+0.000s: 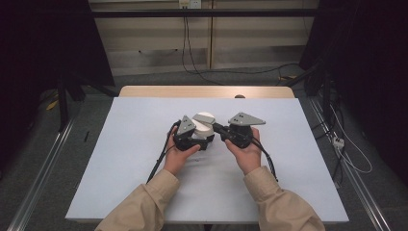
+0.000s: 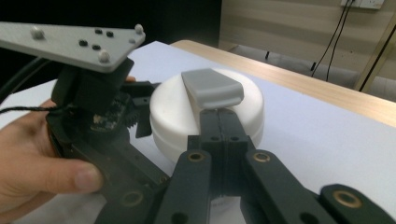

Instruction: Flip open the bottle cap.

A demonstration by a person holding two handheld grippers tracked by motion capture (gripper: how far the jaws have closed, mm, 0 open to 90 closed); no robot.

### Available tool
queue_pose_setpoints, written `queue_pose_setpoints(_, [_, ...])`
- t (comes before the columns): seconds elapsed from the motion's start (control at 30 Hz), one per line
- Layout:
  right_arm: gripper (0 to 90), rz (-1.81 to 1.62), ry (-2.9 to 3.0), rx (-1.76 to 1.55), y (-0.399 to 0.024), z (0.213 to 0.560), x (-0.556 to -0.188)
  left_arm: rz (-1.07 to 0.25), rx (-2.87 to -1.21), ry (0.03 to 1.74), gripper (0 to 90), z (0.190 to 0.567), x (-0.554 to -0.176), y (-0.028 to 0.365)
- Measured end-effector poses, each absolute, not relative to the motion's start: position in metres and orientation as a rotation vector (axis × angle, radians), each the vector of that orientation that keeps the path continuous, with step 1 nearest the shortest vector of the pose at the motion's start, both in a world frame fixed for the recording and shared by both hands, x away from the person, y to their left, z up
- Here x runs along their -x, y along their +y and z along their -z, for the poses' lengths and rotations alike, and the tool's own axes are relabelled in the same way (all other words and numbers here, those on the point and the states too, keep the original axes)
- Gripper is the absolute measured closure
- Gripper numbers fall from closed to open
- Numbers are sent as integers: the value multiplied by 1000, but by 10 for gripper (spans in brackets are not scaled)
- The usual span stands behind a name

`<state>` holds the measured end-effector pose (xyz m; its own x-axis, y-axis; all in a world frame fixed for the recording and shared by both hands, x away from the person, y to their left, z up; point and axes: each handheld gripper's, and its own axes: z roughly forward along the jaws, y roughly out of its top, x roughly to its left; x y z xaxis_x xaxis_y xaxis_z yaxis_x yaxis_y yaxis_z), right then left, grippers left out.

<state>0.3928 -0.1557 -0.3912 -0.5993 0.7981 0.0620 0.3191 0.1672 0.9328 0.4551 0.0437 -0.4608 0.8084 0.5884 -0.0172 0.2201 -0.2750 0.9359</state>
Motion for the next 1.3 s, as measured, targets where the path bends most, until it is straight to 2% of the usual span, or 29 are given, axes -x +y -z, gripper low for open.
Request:
queue_pose_setpoints(0.4, [900,-1437,1984,-1023,-151,375,-399,-404,-1850,614,185,461,-455,43])
queue_pose_setpoints(1.3, [900,-1425,1992,-989,-136,363,-411,-400,-1847,618,185,461,-455,43])
